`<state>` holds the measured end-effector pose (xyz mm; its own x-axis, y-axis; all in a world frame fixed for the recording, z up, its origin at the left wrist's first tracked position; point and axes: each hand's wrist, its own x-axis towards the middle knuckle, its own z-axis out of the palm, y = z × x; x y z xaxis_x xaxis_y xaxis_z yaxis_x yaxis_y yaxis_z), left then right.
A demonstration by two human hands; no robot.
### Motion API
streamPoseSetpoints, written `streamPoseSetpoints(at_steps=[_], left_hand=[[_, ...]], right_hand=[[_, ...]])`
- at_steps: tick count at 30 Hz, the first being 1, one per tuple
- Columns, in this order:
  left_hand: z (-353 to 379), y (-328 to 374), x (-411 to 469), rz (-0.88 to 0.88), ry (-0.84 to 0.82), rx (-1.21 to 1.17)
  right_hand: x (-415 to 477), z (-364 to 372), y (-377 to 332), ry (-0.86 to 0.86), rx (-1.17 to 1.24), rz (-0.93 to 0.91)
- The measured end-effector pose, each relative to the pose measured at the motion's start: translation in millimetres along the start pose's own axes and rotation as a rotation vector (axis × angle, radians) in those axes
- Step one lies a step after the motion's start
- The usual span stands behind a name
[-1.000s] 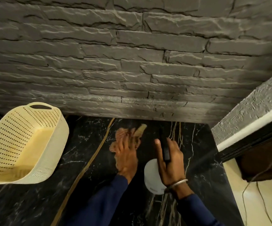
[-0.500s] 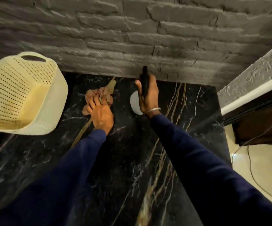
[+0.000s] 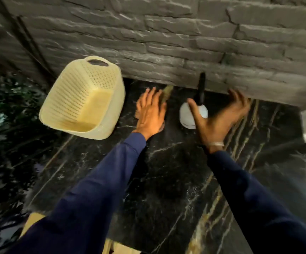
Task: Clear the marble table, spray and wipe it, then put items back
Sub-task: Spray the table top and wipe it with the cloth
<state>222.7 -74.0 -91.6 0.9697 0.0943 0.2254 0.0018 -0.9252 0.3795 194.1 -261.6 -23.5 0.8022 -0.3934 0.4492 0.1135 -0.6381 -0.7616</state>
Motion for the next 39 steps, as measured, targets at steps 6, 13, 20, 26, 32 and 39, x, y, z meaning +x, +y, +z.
streamPoseSetpoints(at_steps=[6, 13, 20, 26, 32, 39], left_hand=[[-149, -58, 44, -0.038, 0.405, -0.004], [-220, -223, 18, -0.790, -0.111, 0.212], [-216, -259, -20, -0.618, -0.138, 0.019], [-235, -227, -72, -0.587, -0.149, -0.135], [-244, -120, -147, -0.508, -0.418, -0.328], [-199, 5, -182, -0.497, -0.592, -0.561]], right_hand=[[-54, 36, -117, -0.382, 0.354, 0.017], [-83, 124, -210, -1.071, -0.052, 0.281], [-100, 127, -209, -1.061, -0.191, 0.242], [-93, 49, -191, -1.025, -0.151, 0.199], [-84, -77, -138, -1.082, -0.263, 0.277], [-91, -193, -52, -0.926, -0.447, 0.453]])
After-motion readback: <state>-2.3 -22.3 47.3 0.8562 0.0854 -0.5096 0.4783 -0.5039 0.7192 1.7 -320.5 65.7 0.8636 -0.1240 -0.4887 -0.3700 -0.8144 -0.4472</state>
